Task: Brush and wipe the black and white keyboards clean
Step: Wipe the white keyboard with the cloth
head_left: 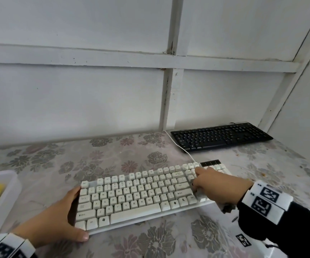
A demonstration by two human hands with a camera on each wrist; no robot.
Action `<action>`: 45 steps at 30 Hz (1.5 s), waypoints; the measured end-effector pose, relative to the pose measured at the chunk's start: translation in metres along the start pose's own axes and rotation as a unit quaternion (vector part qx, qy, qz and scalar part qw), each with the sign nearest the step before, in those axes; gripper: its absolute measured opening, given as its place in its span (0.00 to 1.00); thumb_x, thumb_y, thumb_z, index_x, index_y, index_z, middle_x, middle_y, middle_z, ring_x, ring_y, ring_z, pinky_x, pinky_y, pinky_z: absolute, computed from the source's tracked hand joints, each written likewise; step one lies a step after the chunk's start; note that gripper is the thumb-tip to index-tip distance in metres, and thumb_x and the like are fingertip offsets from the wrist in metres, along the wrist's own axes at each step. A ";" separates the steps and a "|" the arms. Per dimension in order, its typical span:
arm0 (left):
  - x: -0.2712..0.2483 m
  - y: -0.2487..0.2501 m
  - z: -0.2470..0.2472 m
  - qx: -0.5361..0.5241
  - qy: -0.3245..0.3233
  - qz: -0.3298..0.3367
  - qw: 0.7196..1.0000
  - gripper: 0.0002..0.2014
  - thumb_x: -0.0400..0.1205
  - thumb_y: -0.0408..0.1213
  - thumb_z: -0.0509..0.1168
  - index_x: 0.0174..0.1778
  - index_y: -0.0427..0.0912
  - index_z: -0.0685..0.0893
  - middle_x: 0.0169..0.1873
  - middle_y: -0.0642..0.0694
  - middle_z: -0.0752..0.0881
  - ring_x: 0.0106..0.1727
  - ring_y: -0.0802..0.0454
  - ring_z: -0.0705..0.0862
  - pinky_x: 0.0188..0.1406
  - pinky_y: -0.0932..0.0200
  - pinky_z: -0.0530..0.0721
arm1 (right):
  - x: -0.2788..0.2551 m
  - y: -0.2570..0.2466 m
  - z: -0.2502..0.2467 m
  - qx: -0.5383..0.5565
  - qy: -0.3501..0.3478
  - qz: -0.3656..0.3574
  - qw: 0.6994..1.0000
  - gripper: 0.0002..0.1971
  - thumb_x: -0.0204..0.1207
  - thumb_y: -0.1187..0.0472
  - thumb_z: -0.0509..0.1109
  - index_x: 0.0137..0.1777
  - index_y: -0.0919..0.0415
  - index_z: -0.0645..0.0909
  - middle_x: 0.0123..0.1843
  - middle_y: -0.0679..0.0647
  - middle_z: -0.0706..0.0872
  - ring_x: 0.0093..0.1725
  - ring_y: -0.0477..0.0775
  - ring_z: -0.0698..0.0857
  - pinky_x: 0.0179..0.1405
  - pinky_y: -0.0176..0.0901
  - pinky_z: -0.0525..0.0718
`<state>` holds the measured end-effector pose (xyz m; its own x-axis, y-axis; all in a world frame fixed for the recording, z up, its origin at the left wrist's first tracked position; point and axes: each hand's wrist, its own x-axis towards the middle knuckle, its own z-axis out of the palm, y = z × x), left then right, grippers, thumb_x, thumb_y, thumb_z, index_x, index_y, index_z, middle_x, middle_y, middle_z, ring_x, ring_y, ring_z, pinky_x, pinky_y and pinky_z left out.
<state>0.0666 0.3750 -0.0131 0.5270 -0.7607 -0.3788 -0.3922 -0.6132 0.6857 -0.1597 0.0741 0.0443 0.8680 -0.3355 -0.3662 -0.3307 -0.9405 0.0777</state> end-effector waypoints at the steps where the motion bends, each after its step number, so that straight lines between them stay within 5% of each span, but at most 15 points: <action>1: 0.000 -0.001 0.000 -0.003 0.001 0.001 1.000 0.80 0.30 0.69 0.77 0.80 0.55 0.47 0.70 0.58 0.70 0.69 0.57 0.71 0.70 0.58 0.69 | 0.000 0.003 -0.003 0.017 -0.011 -0.006 1.000 0.15 0.81 0.68 0.61 0.60 0.53 0.83 0.46 0.46 0.64 0.50 0.52 0.66 0.38 0.36 0.68; 6: 0.000 0.000 0.000 -0.002 -0.002 0.000 1.000 0.81 0.29 0.69 0.77 0.80 0.55 0.46 0.71 0.57 0.69 0.69 0.57 0.71 0.70 0.58 0.69 | -0.011 0.022 -0.019 0.087 -0.050 -0.022 0.995 0.11 0.81 0.56 0.65 0.59 0.50 0.84 0.52 0.45 0.70 0.54 0.47 0.75 0.59 0.42 0.76; 11: 0.001 0.000 0.000 0.004 -0.003 -0.004 1.000 0.81 0.29 0.70 0.77 0.80 0.55 0.46 0.71 0.57 0.68 0.69 0.57 0.71 0.71 0.57 0.69 | -0.014 0.029 -0.020 0.012 -0.027 0.015 0.999 0.10 0.80 0.55 0.66 0.56 0.52 0.85 0.51 0.47 0.69 0.53 0.50 0.73 0.57 0.46 0.77; 15: 0.001 -0.002 0.000 -0.003 -0.001 0.001 1.000 0.80 0.32 0.68 0.79 0.80 0.55 0.46 0.72 0.57 0.68 0.70 0.57 0.70 0.72 0.56 0.69 | -0.010 0.009 -0.014 -0.059 -0.003 -0.006 0.998 0.11 0.81 0.67 0.60 0.57 0.58 0.83 0.51 0.49 0.65 0.51 0.53 0.66 0.52 0.48 0.75; 18: 0.001 -0.003 0.001 -0.005 0.002 0.002 1.000 0.79 0.32 0.68 0.79 0.80 0.55 0.46 0.72 0.57 0.69 0.69 0.57 0.71 0.71 0.56 0.70 | -0.009 -0.009 -0.008 -0.126 0.001 -0.011 0.992 0.15 0.78 0.74 0.60 0.61 0.64 0.80 0.66 0.56 0.69 0.60 0.58 0.69 0.46 0.47 0.74; 21: 0.001 -0.004 0.001 -0.008 0.010 0.004 1.000 0.80 0.30 0.68 0.79 0.81 0.54 0.48 0.71 0.57 0.70 0.69 0.57 0.72 0.72 0.55 0.70 | -0.003 -0.021 -0.004 -0.175 -0.008 -0.021 0.984 0.16 0.78 0.75 0.59 0.64 0.69 0.79 0.75 0.60 0.65 0.68 0.63 0.69 0.54 0.52 0.80; 26: 0.001 -0.003 0.000 -0.006 0.007 0.006 1.000 0.81 0.28 0.70 0.77 0.80 0.54 0.49 0.69 0.57 0.70 0.68 0.57 0.71 0.69 0.58 0.70 | 0.007 -0.021 -0.001 -0.179 -0.035 -0.016 0.983 0.14 0.79 0.74 0.58 0.61 0.71 0.79 0.73 0.64 0.66 0.67 0.65 0.69 0.57 0.55 0.78; 30: 0.001 -0.002 0.000 -0.004 0.006 0.006 1.000 0.81 0.28 0.69 0.77 0.80 0.53 0.48 0.70 0.57 0.70 0.69 0.57 0.71 0.67 0.60 0.69 | 0.010 -0.017 -0.003 -0.119 -0.044 -0.010 0.992 0.14 0.77 0.74 0.59 0.59 0.68 0.81 0.64 0.63 0.71 0.58 0.62 0.73 0.49 0.48 0.70; 35: 0.000 -0.001 -0.001 -0.004 -0.002 -0.003 1.000 0.80 0.30 0.68 0.78 0.80 0.55 0.47 0.72 0.56 0.68 0.69 0.57 0.71 0.69 0.58 0.70 | 0.003 0.007 -0.024 0.097 -0.059 0.018 0.993 0.08 0.74 0.63 0.67 0.37 0.53 0.85 0.39 0.48 0.85 0.41 0.54 0.86 0.49 0.53 0.86; 39: 0.000 -0.001 -0.001 0.008 -0.003 -0.008 1.000 0.80 0.30 0.70 0.77 0.80 0.55 0.45 0.73 0.57 0.68 0.69 0.57 0.70 0.68 0.59 0.69 | -0.002 0.016 -0.037 0.109 -0.010 0.038 0.993 0.11 0.78 0.63 0.63 0.51 0.56 0.88 0.45 0.48 0.84 0.49 0.53 0.85 0.56 0.50 0.83; 45: -0.001 0.001 -0.001 -0.001 -0.003 -0.008 1.000 0.80 0.29 0.69 0.77 0.80 0.56 0.46 0.68 0.58 0.70 0.66 0.58 0.71 0.64 0.61 0.71 | 0.007 0.000 -0.013 0.038 -0.031 0.070 0.996 0.09 0.79 0.64 0.60 0.47 0.55 0.83 0.50 0.53 0.68 0.54 0.62 0.79 0.48 0.47 0.77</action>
<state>0.0665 0.3755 -0.0113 0.5288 -0.7520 -0.3935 -0.3819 -0.6249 0.6809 -0.1484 0.0713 0.0532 0.7869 -0.4576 -0.4139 -0.4769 -0.8767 0.0626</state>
